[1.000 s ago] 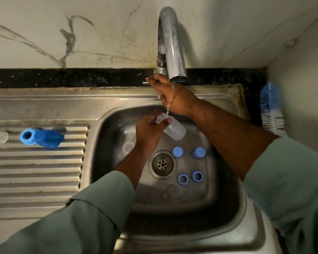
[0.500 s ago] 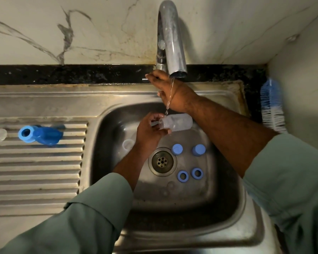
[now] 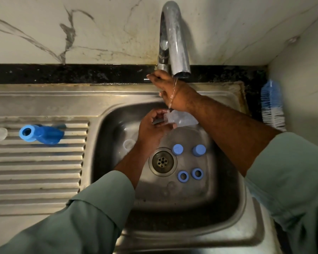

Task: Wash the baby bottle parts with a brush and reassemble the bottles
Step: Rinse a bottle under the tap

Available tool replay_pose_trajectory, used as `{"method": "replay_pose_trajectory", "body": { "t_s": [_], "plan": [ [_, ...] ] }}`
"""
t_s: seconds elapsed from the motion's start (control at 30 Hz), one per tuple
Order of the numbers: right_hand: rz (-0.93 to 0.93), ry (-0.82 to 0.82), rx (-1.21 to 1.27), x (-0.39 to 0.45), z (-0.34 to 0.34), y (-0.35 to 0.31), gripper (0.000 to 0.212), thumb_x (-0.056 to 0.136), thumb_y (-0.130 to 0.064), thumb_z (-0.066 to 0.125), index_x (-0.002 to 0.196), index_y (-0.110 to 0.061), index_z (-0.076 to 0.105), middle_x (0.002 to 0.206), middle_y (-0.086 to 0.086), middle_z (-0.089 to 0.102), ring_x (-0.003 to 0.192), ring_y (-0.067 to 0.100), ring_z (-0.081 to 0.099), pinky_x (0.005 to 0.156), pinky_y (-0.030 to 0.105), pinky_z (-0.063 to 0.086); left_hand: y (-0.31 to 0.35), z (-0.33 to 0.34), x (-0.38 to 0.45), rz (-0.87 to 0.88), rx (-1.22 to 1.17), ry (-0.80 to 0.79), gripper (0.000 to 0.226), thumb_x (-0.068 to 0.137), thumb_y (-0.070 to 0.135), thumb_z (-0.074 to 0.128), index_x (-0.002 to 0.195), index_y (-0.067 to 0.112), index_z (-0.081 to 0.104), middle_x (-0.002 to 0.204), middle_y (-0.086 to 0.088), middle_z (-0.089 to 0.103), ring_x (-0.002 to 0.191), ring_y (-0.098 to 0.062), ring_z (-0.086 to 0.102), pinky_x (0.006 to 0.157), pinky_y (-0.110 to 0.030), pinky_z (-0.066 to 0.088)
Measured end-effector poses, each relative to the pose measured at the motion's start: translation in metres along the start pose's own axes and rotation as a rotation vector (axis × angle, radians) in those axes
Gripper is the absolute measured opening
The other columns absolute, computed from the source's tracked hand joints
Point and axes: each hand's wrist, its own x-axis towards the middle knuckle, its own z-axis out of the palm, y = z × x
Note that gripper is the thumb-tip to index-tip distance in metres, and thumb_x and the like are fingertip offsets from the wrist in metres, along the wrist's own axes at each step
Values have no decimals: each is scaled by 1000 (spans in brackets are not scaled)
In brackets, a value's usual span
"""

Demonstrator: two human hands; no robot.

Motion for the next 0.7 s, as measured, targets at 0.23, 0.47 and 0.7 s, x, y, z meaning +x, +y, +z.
{"method": "replay_pose_trajectory", "body": {
  "t_s": [0.23,0.47,0.7],
  "plan": [
    [66,-46,18,7,-8,4,55,97,-13,46,149,-19,29,148,12,36,128,30,45,100,20,43,8,11,-6,-294,-265,65,10,82,5,75,91,3,70,77,-13,72,75,-30,63,72,-37,52],
    [147,-80,64,11,-1,4,66,87,-16,50,147,-33,29,135,9,48,114,24,54,101,37,46,11,7,-2,-650,-570,288,26,81,20,79,92,1,66,87,-12,73,72,-17,70,55,-22,58],
    [35,-60,-58,7,-2,2,57,92,-24,42,148,-22,31,141,14,40,117,31,50,101,38,44,10,6,-1,-739,-550,250,36,79,30,81,95,2,65,91,-15,71,74,-20,69,51,-23,55]
  ]
}}
